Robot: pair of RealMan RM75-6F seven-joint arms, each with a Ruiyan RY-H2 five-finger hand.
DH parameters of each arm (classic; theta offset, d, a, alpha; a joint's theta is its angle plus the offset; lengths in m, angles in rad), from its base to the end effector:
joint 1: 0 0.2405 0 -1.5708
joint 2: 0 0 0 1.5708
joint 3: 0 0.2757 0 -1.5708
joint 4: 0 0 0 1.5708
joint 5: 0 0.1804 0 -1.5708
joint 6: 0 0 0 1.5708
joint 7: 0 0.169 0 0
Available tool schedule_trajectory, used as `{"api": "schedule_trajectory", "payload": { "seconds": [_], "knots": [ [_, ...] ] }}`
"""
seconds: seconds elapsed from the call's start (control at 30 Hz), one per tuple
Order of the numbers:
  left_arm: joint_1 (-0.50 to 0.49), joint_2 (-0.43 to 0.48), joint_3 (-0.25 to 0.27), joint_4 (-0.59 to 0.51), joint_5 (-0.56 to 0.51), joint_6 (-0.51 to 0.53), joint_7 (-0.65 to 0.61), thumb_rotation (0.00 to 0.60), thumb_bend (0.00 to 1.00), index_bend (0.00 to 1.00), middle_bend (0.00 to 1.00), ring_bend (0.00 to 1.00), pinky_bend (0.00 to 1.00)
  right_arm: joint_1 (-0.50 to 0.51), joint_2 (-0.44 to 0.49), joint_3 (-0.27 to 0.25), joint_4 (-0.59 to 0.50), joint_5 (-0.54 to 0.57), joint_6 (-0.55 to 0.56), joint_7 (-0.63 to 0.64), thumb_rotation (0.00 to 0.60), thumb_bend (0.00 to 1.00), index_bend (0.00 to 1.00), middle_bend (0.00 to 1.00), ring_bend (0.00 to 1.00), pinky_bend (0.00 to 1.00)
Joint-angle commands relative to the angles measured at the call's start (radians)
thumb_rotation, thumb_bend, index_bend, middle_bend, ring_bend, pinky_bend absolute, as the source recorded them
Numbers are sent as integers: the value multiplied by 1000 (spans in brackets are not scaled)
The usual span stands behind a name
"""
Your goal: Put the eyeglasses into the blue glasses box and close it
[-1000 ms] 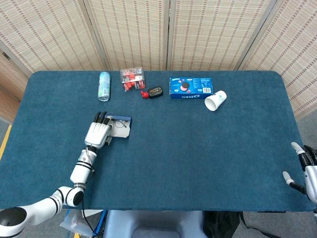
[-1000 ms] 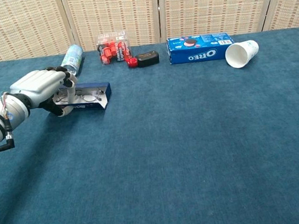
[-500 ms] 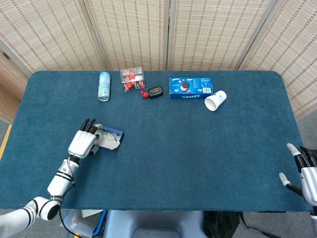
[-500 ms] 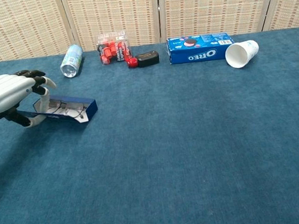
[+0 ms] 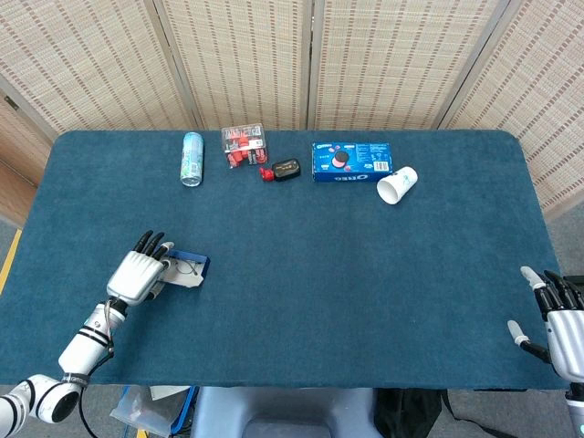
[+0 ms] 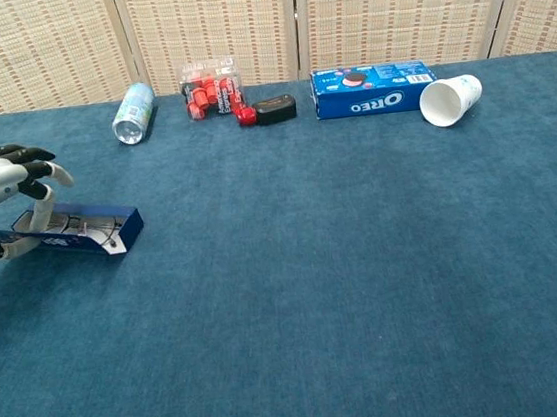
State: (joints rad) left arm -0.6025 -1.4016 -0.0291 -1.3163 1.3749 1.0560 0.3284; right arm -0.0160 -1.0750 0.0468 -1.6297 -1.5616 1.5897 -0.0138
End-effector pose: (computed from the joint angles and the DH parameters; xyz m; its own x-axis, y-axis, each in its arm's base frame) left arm -0.2483 0.3546 0.0626 0.7329 0.1005 0.6729 0.6502 -0.3945 -0.6493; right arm -0.3178 -0.1720 0.2189 0.4357 0.0585 0.8982 -0.9001 0.0217 0.4352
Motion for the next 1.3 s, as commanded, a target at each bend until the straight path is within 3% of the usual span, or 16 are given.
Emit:
{"api": "schedule_trajectory", "payload": {
  "seconds": [0.03, 0.33, 0.63, 1.1, 1.3],
  "knots": [
    [-24, -1, -21, -9, -17, -27, 39, 600, 465, 602, 185, 31, 0, 0, 0, -1, -1, 0, -1, 0, 600, 276, 71, 187, 101, 153],
    [-82, 1, -78, -13, -117, -110, 143, 600, 464, 587, 184, 31, 0, -5, -1, -2, 3, 4, 3, 4, 600, 276, 71, 187, 101, 153],
    [-137, -39, -113, 57, -240, -183, 230, 600, 464, 535, 171, 31, 0, -6, -2, -2, 9, 7, 1, 11, 600, 276, 71, 187, 101, 153],
    [-194, -127, -130, 169, -427, -228, 363, 600, 389, 149, 0, 0, 0, -11, 1, -4, 9, 6, 5, 14, 600, 276, 71, 187, 101, 153],
    [-192, -107, -143, 141, -454, -199, 351, 600, 384, 101, 0, 0, 0, -16, 3, -4, 10, 8, 10, 18, 600, 275, 71, 187, 101, 153]
  ]
}}
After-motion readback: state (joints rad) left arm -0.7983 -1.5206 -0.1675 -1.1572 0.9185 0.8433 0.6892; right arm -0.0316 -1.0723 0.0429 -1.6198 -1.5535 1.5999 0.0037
